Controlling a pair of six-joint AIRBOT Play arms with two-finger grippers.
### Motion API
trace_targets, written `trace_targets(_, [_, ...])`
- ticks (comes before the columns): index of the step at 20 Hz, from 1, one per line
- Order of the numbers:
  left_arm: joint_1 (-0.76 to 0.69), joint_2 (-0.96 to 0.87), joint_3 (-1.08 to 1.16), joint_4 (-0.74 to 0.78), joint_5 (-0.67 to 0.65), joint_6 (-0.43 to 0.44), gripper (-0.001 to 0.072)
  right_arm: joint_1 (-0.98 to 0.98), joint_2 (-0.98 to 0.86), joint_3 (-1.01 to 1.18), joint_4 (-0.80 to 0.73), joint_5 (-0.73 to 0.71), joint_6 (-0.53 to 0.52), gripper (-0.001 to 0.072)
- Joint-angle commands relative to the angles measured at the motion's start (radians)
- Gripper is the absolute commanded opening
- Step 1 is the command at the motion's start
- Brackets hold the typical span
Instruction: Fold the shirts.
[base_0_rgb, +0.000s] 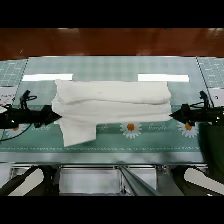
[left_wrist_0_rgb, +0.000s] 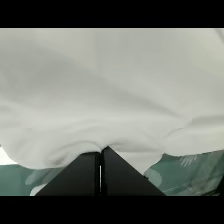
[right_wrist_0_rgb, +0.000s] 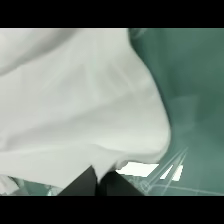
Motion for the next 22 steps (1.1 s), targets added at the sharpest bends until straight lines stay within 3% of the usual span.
trace_targets(1, [-0.006,-0.043,0.166,-0.001,0.019,-0.024,0.0017,0.024,-0.003,0.117,0.032,0.008,-0.008,0.0023])
trace_targets(5, [-0.092,-0.217,0.378,-0.002,0.022,-0.036,0.0017,0.140,-0.101,0.296,0.034,-0.043,0.038,0.0023])
trace_targets(13, [-0.155,-0.580,0.745,-0.001,0.016,-0.147,0.0017,0.224,-0.358,0.607,0.043,-0.126,0.109,0.0023])
trace_targets(22, [-0.190,-0.782,0.957,-0.001,0.017,-0.146,0.0017,0.224,-0.500,0.694,0.078,-0.181,0.108,0.0024])
